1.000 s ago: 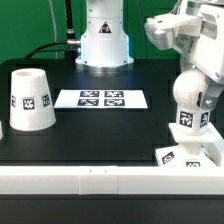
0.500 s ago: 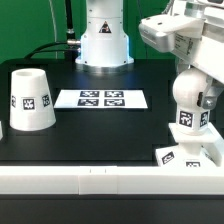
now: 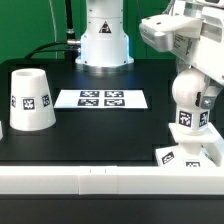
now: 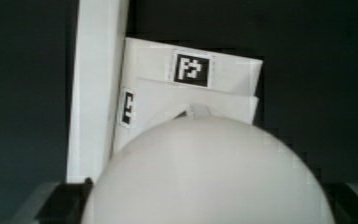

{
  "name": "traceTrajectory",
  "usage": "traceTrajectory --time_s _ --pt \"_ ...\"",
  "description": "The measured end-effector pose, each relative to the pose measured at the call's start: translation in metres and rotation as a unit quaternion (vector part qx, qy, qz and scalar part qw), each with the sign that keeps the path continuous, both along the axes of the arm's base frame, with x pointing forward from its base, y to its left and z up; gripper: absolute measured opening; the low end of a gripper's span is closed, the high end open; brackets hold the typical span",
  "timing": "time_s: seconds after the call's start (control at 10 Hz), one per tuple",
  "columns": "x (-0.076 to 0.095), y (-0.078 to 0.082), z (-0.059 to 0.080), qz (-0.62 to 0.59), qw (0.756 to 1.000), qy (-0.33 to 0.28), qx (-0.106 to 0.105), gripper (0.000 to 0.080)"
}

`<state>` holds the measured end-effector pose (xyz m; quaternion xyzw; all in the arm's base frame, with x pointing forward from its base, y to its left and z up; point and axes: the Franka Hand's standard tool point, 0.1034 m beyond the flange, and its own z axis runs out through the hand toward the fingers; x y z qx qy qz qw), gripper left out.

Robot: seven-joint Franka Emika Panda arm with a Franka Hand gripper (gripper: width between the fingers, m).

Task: Assemble lamp

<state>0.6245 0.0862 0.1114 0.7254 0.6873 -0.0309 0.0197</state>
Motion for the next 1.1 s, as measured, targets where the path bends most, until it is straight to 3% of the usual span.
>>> traceTrajectory --time_s 0.3,0.6,1.1 --pt "-0.0017 -0.0016 -0.0002 -0.14 0.99 0.0 0.009 0.0577" --pt "-0.0017 -0.0019 -0.0004 -0.286 0.958 0.003 0.029 0.0577" --pt "-0.0014 -0.0011 -0.0003 -0.429 0.903 -0.003 0.023 0.0578"
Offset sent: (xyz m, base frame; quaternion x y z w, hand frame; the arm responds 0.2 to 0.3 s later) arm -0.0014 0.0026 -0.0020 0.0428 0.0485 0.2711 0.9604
